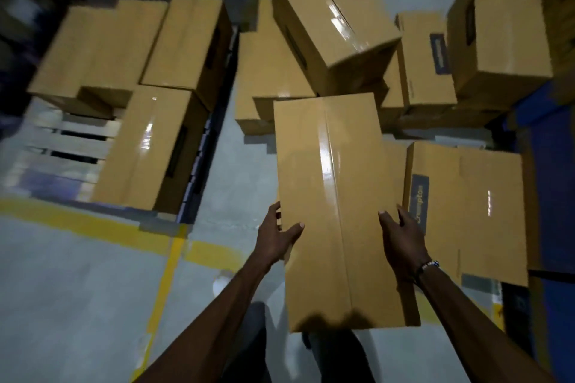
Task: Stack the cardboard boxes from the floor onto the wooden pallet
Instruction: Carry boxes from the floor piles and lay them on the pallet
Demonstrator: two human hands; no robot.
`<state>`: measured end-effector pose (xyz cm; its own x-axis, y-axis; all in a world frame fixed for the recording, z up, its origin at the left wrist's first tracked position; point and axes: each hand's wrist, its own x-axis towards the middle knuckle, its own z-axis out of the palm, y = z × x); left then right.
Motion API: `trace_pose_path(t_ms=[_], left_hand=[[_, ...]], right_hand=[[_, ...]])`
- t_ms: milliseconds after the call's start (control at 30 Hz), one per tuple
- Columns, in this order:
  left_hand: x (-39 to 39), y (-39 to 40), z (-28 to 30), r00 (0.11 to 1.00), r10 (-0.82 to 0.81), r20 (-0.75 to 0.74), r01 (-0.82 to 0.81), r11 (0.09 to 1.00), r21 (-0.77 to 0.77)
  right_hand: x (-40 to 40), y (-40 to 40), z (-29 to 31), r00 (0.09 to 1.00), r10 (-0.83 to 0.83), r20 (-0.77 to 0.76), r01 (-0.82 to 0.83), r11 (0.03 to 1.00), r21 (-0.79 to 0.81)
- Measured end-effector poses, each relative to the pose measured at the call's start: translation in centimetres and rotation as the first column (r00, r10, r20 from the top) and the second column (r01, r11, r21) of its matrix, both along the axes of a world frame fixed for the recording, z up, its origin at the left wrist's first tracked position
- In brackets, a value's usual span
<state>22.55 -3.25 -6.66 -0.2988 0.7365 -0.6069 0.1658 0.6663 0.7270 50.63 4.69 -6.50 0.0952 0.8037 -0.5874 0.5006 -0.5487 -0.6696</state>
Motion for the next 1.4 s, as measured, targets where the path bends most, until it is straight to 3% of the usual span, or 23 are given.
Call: trace_pose_path(t_ms=[333,500,667,933,1400], left_hand=[[-12.5,-10.6,15.4,0.970,0.241,-0.044,-0.233,0.962,0.141],[-20.6,-17.9,20.2,0.921,0.382,-0.072,-0.355,0.903,0.241],[-29.0,-25.4,22.0,0.835,0.547,-0.056,-0.511,0.810,0.288],[-39.3,-33.7,24.0,0.752,0.653,-0.085,-0.599,0.732,0.326],[-60.2,-33.6,24.6,0.737,0.666,-0.115,-0.595,0.721,0.356]], right_hand=[[-14.8,-5.2,15.9,0.955,0.289,-0.069,-0.275,0.948,0.159],[-25.6,-10.0,19.8,0.915,0.380,-0.132,-0.345,0.910,0.227],[-36.3,-15.2,21.4,0.877,0.450,-0.168,-0.400,0.878,0.262],[-49.5,-21.5,22.9,0.823,0.520,-0.228,-0.455,0.844,0.283],[-71.6,-20.6,22.1,0.800,0.560,-0.216,-0.489,0.817,0.305]])
